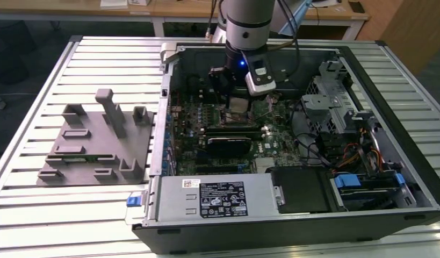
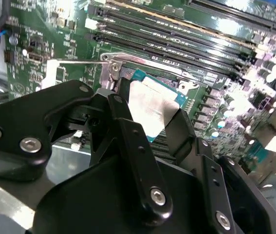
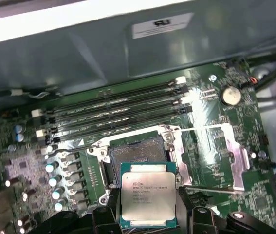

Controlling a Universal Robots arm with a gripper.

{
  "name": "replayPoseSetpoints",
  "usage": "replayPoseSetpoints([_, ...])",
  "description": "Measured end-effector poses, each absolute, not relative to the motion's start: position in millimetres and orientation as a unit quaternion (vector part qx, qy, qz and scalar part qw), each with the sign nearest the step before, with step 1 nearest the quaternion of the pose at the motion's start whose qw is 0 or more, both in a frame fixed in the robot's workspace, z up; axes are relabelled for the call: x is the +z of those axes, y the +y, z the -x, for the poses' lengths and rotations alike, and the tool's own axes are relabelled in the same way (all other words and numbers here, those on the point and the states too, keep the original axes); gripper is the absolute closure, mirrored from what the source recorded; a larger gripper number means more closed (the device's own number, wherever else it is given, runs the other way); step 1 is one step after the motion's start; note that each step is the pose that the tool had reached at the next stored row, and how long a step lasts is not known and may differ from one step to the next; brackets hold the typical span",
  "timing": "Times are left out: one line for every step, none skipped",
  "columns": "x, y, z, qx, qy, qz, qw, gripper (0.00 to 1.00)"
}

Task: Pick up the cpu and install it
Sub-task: 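Place the cpu into insertion slot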

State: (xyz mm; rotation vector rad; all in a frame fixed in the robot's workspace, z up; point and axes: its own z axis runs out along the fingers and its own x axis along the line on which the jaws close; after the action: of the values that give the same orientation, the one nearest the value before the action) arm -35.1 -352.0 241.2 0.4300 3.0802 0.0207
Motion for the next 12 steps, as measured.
replayPoseSetpoints([241.2,-352.0,35.1,0.007,0.989,-0.146,0.016,0.46])
replayPoseSetpoints([241.2,-352.0,35.1,0.006,0.988,-0.154,0.016,0.46])
replayPoseSetpoints([241.2,-352.0,35.1,0.006,0.987,-0.163,0.016,0.46])
replayPoseSetpoints([241.2,-352.0,35.1,0.006,0.985,-0.171,0.016,0.46])
replayPoseSetpoints([241.2,-352.0,35.1,0.006,0.984,-0.179,0.016,0.46])
replayPoseSetpoints([241.2,-352.0,35.1,0.006,0.982,-0.187,0.016,0.46])
replayPoseSetpoints([241.2,-352.0,35.1,0.006,0.981,-0.195,0.016,0.46])
replayPoseSetpoints([241.2,-352.0,35.1,0.006,0.979,-0.203,0.016,0.46])
replayPoseSetpoints([241.2,-352.0,35.1,0.005,0.977,-0.211,0.016,0.46])
replayPoseSetpoints([241.2,-352.0,35.1,0.005,0.976,-0.219,0.016,0.46])
replayPoseSetpoints([241.2,-352.0,35.1,0.005,0.974,-0.227,0.016,0.46])
replayPoseSetpoints([241.2,-352.0,35.1,0.005,0.972,-0.235,0.016,0.46])
